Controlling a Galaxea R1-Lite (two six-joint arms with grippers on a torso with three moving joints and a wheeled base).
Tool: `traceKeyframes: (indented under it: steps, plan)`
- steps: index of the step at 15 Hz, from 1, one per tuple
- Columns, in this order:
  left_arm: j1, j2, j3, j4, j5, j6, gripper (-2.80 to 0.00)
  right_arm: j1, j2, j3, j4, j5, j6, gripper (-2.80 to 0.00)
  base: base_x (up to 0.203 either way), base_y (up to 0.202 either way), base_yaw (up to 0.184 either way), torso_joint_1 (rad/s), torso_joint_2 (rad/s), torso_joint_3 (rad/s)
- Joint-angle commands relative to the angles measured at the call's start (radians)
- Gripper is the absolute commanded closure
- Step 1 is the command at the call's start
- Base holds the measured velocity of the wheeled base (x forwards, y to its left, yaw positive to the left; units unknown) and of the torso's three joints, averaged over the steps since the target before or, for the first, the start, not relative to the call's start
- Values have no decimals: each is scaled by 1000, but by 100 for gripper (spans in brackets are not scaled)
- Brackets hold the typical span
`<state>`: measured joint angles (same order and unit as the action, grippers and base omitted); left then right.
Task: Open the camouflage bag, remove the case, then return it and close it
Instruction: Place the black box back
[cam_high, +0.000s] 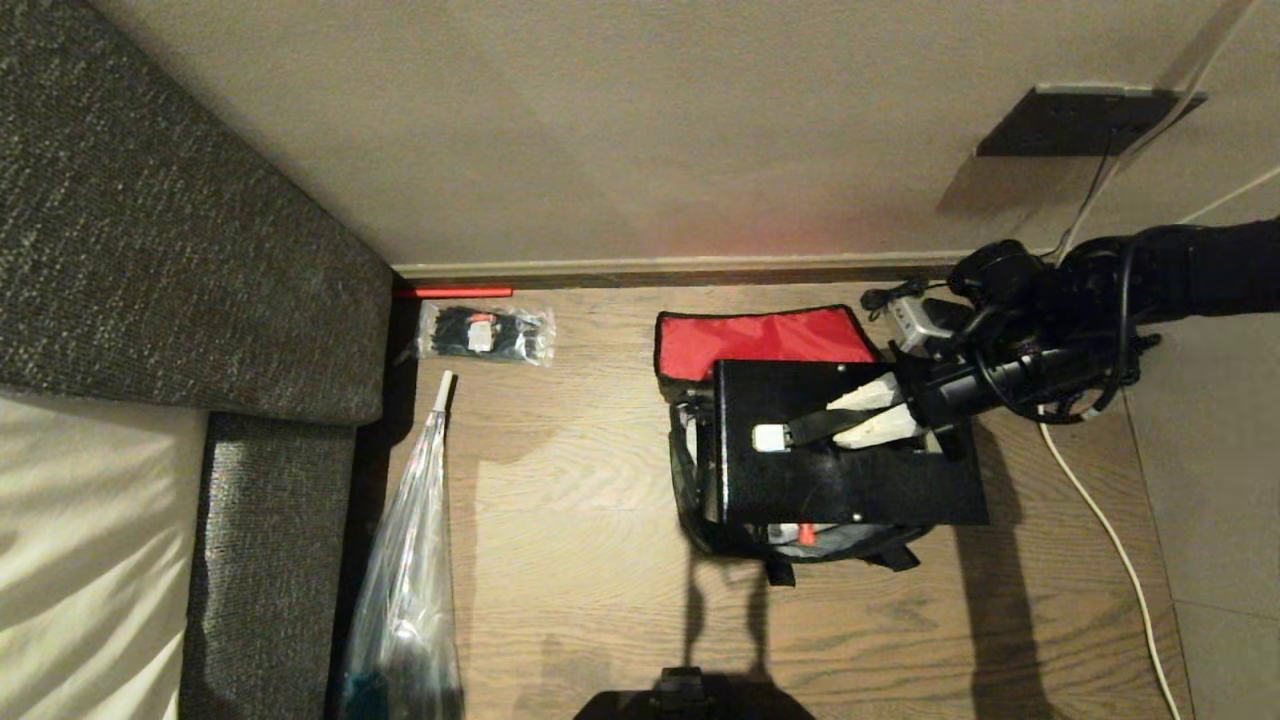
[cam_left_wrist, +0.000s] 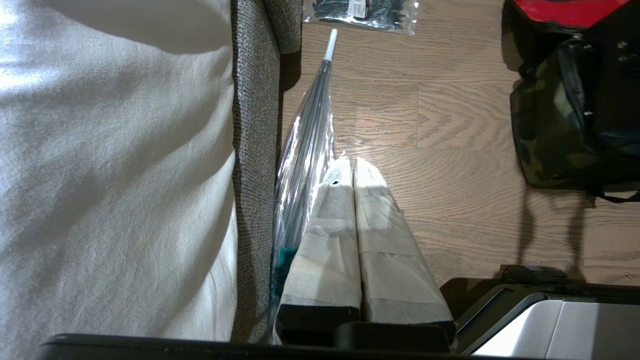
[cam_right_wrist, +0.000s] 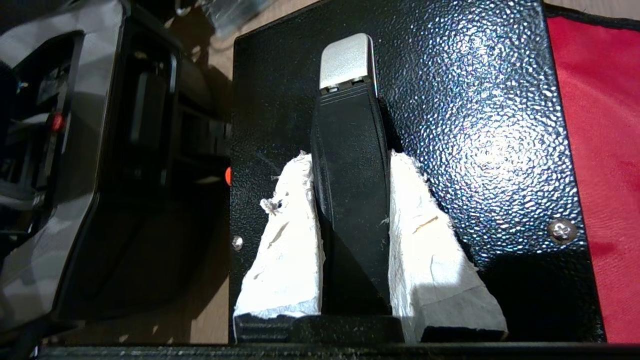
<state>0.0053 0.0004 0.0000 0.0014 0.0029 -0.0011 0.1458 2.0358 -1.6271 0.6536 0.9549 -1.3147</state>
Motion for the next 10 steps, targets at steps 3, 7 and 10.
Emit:
traceKeyframes:
  steps: [3, 7, 10]
  plan:
    - [1, -2, 3, 0, 0, 0, 0, 36, 82, -141, -73, -2, 116, 0, 0, 0, 0, 0, 0, 0]
    - [1, -2, 2, 0, 0, 0, 0, 47, 109, -190, -269, -49, 326, 0, 0, 0, 0, 0, 0, 0]
    - [1, -2, 2, 0, 0, 0, 0, 46, 104, -143, -284, -50, 322, 0, 0, 0, 0, 0, 0, 0]
